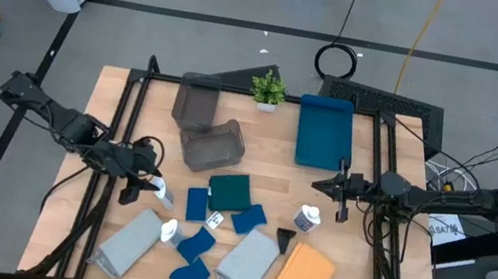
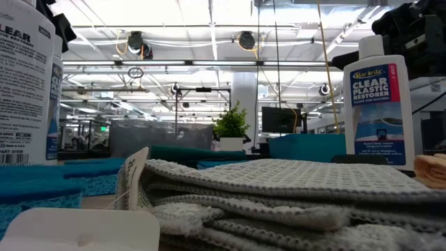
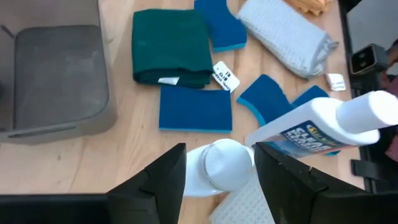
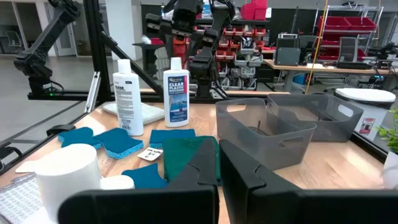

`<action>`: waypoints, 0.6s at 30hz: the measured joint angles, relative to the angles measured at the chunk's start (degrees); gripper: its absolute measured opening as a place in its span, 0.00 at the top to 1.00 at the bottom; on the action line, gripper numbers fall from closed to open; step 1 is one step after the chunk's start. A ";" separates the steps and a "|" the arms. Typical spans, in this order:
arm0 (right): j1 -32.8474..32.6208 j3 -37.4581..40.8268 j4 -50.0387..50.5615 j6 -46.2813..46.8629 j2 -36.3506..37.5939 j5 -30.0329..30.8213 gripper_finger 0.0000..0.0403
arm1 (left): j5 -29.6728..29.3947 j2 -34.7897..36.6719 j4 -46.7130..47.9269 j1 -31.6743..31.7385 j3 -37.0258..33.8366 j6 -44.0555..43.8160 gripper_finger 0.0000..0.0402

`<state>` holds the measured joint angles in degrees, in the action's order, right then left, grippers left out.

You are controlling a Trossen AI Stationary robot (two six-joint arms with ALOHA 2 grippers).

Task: Pick & Place Kitchen Items
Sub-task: Put the white restorer into the top black bin

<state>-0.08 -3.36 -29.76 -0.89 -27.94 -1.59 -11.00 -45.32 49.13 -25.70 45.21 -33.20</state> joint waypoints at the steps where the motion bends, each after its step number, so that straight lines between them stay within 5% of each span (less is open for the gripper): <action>1: 0.00 -0.01 -0.02 0.00 0.02 0.00 1.00 | -0.28 -0.23 0.31 -0.11 0.00 -0.06 0.52; 18: -0.01 0.00 -0.01 0.00 0.00 0.00 1.00 | -1.73 -5.33 0.52 -0.32 -0.04 0.56 0.56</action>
<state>-0.09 -3.37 -29.77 -0.89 -27.94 -1.59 -12.73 -50.65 49.65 -26.02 45.17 -32.64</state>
